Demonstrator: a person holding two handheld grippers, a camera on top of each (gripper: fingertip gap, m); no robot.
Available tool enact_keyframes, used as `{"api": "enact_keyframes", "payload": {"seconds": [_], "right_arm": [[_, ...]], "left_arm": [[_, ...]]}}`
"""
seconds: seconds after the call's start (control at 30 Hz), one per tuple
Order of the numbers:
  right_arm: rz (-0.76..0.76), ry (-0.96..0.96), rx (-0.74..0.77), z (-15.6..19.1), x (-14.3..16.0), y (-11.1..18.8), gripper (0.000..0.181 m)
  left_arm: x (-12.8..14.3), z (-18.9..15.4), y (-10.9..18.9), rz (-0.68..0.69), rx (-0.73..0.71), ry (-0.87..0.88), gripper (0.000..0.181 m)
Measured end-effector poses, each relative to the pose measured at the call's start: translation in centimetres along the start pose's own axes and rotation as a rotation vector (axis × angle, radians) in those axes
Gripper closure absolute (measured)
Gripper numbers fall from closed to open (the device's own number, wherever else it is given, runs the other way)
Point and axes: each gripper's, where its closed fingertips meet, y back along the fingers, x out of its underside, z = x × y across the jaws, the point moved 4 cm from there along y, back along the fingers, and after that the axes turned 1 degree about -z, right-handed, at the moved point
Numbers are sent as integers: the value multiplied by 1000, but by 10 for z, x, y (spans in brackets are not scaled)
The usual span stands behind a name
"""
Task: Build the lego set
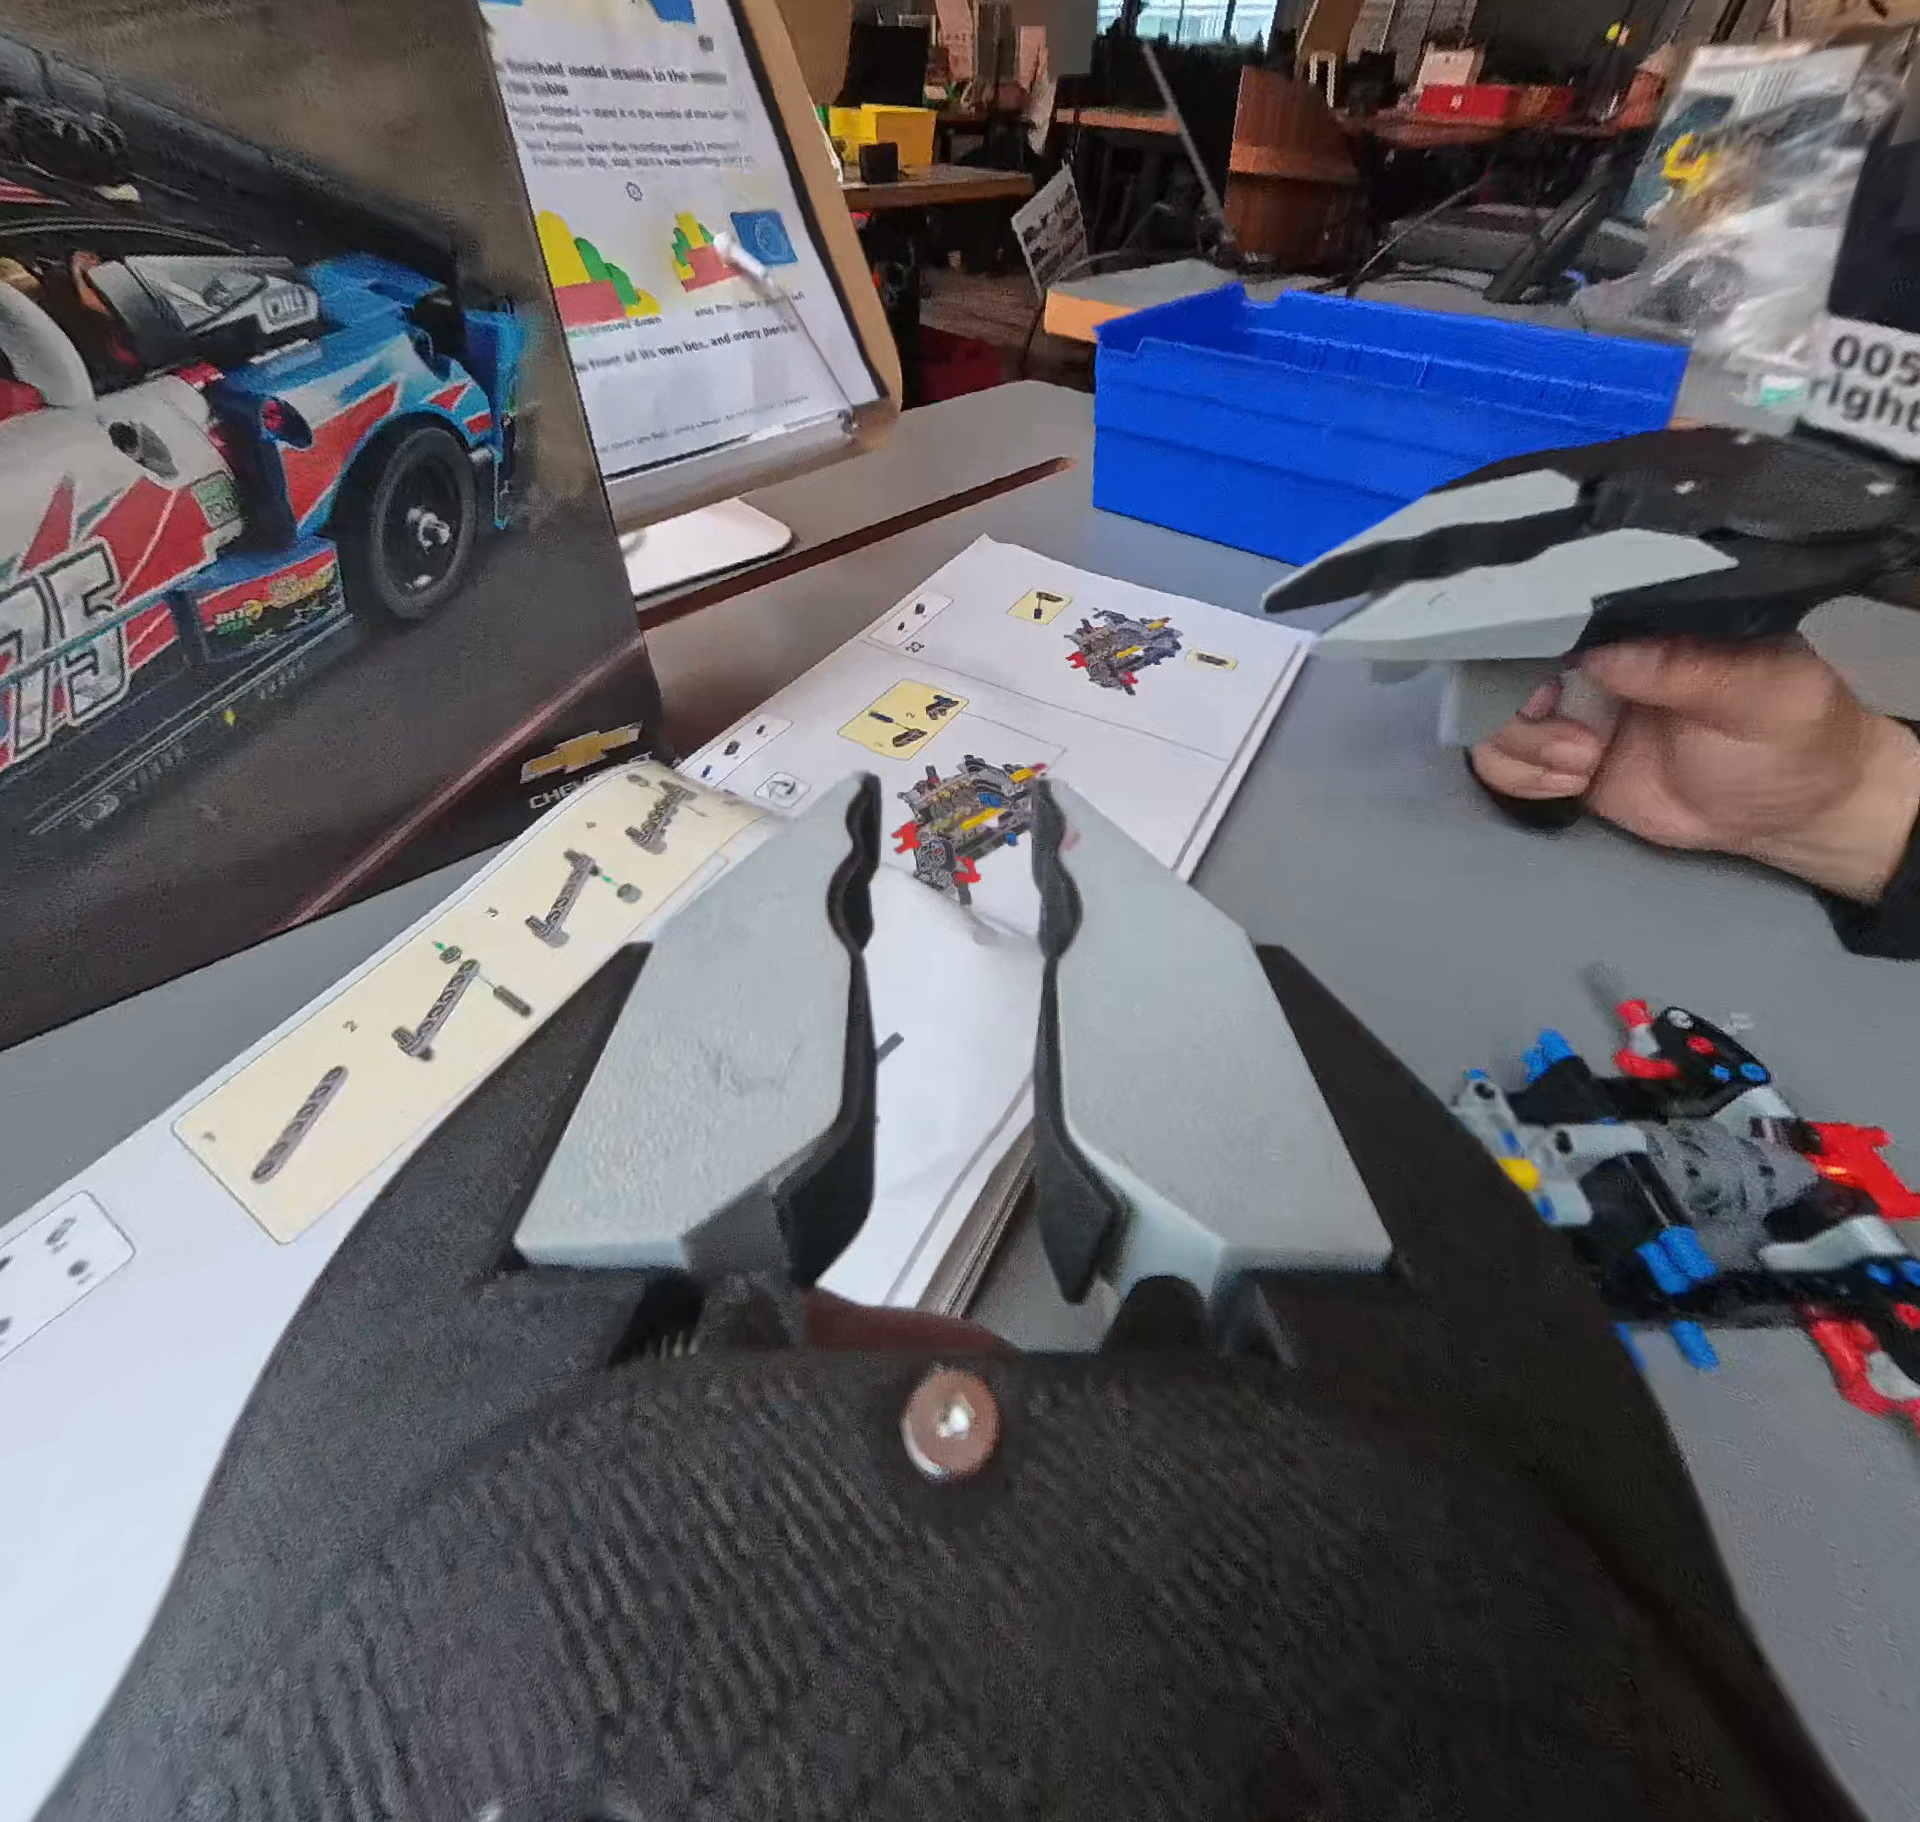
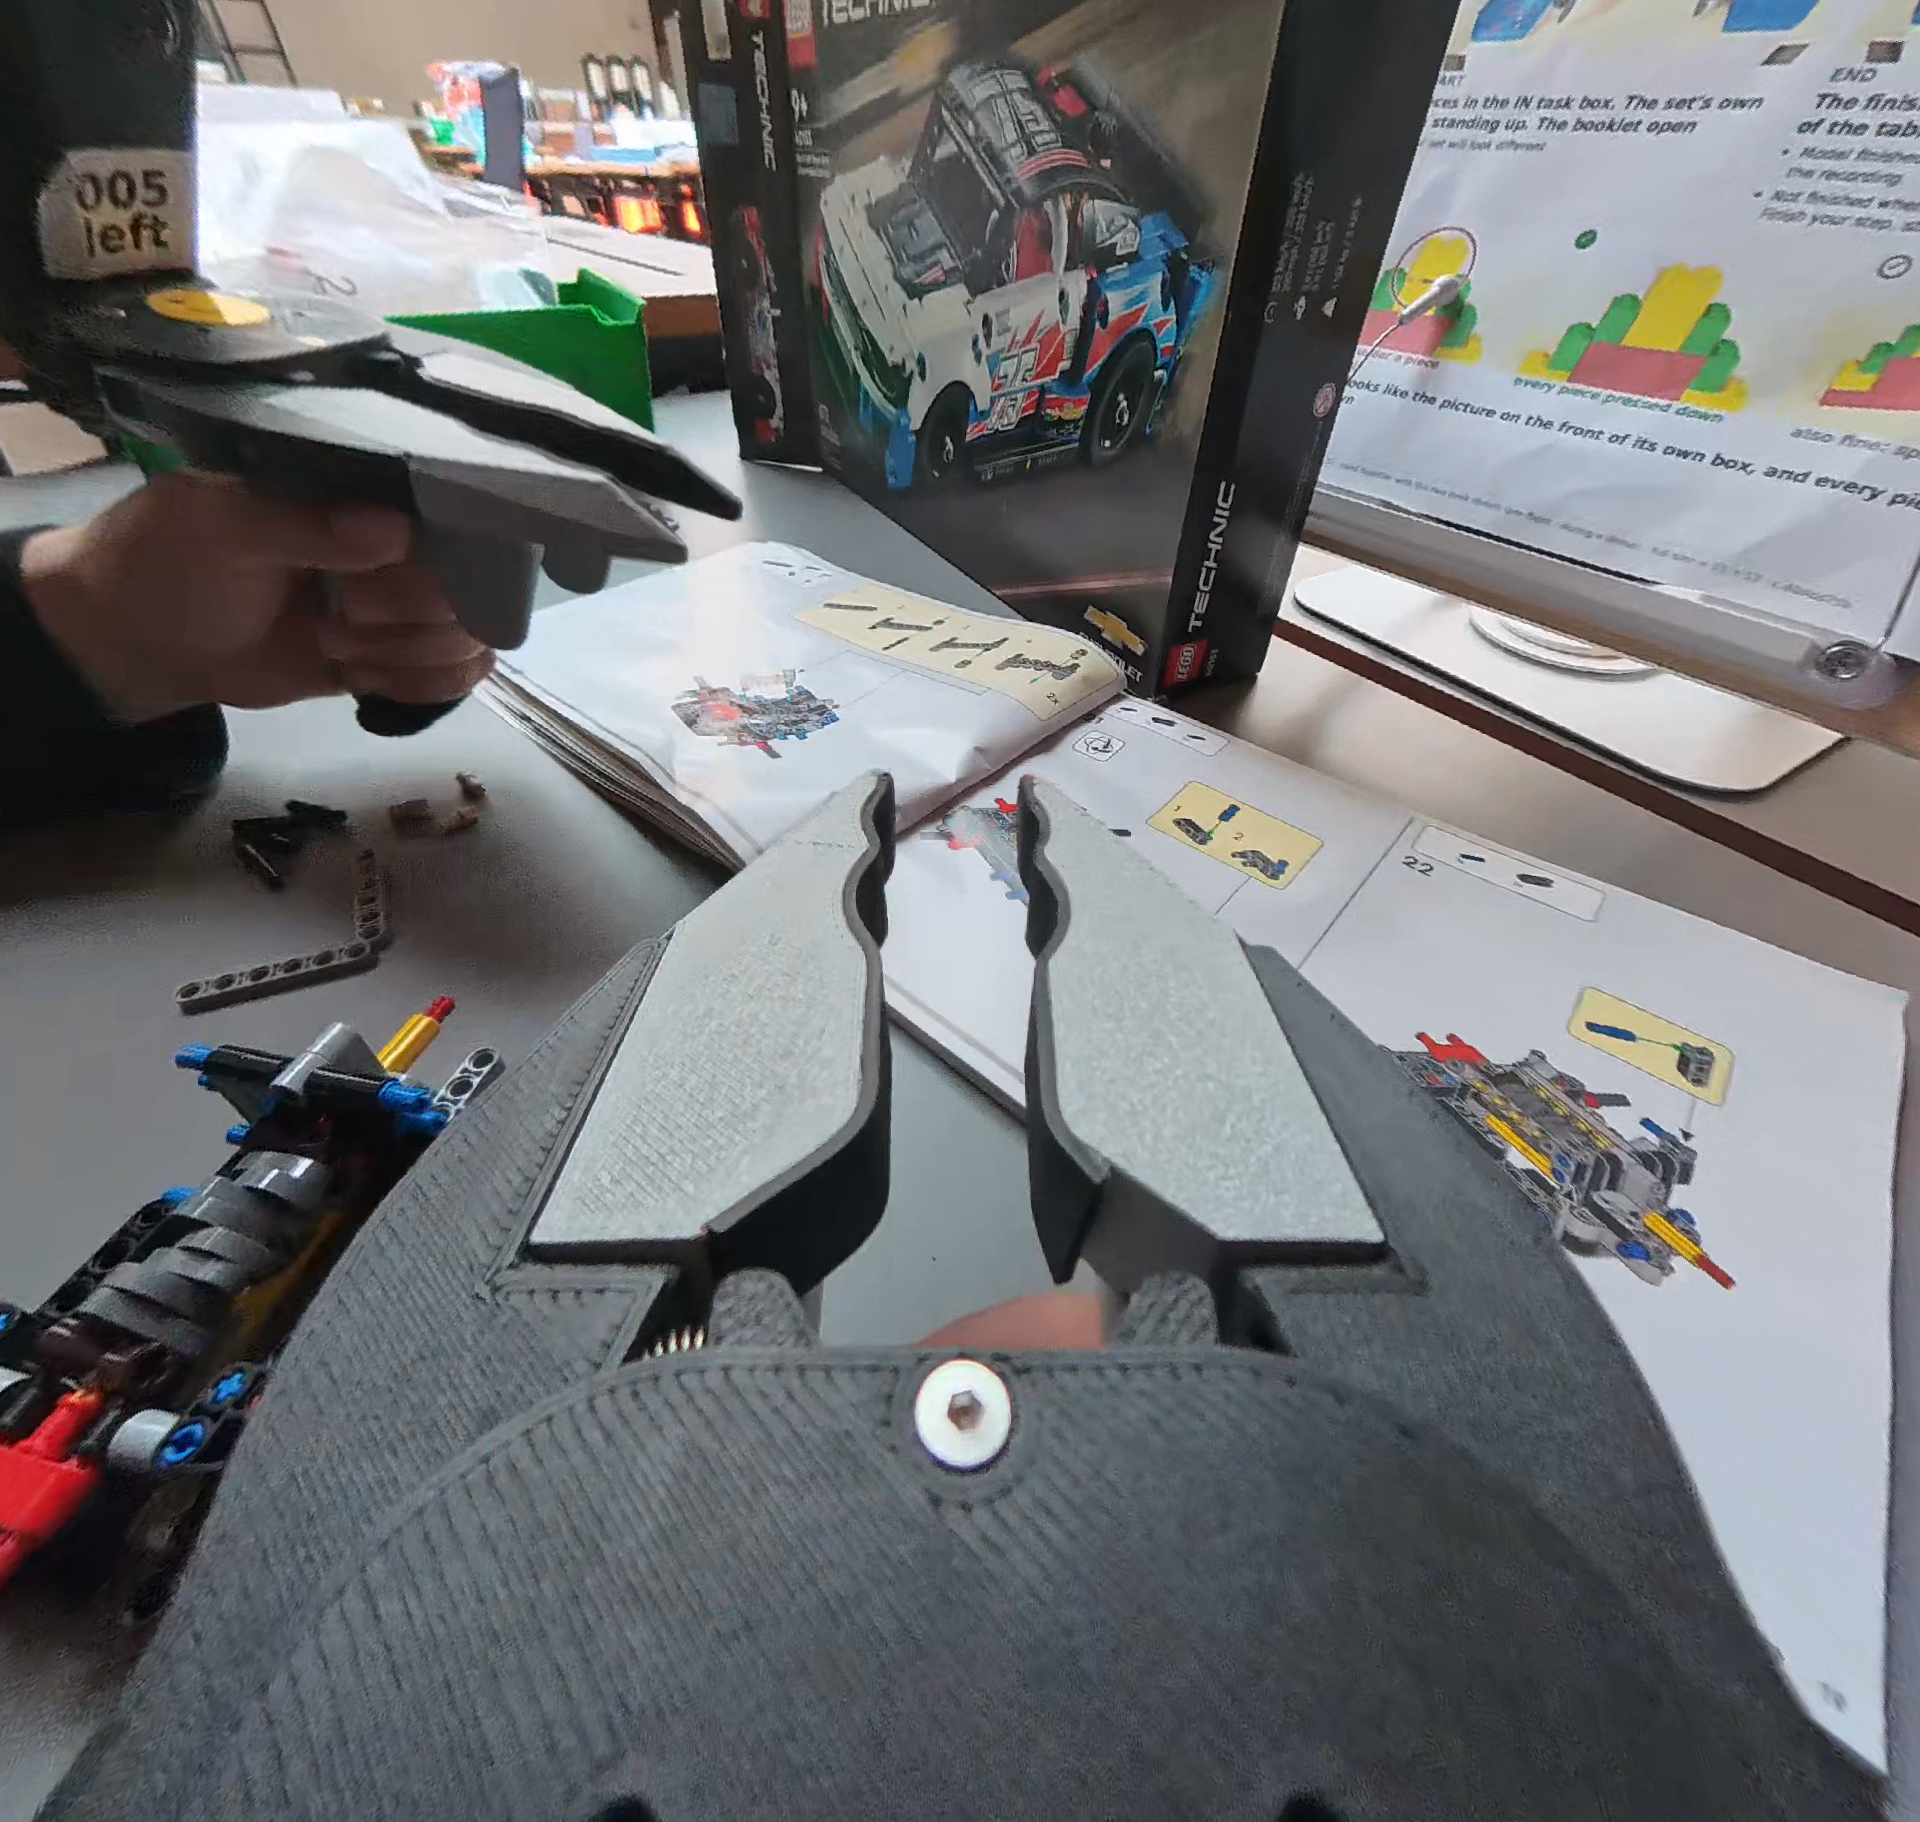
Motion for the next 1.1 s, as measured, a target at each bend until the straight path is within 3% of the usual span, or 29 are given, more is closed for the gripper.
{"api": "enact_keyframes", "payload": {"seconds": [0.03, 0.17, 0.27, 0.33, 0.47, 0.57, 0.7, 0.77, 0.83, 0.97, 1.1], "right_arm": [[4, -1, -16, 0, 2, -4, 161], [32, 68, -58, 5, 8, -2, 161], [13, 65, -54, 1, 6, 1, 162], [2, 45, -62, -2, 5, 2, 162], [-11, 12, -70, -5, 4, 3, 161], [-13, 10, -58, -6, 4, 3, 161], [-24, -11, -44, -9, 4, 4, 161], [-32, -31, -38, -12, 3, 5, 161], [-38, -43, -30, -14, 3, 7, 161], [-43, -53, -20, -16, 3, 10, 161], [-38, -73, -33, -17, 4, 9, 160]], "left_arm": [[9, 2, -2, 27, -6, -45, 154], [22, 6, 1, -1, 28, -59, 157], [8, 11, 9, -139, 99, 68, 157], [2, 8, 15, -145, 211, 114, 152], [-29, 12, 43, -218, 271, 44, 152], [-41, 34, 55, -267, 170, 19, 157], [-53, 75, 56, -292, -95, 63, 163], [-47, 94, 59, -297, -263, 16, 165], [-36, 105, 62, -292, -392, -62, 181], [-30, 110, 68, -307, -444, -120, 181], [-54, 125, 101, -386, -495, -126, 181]]}}
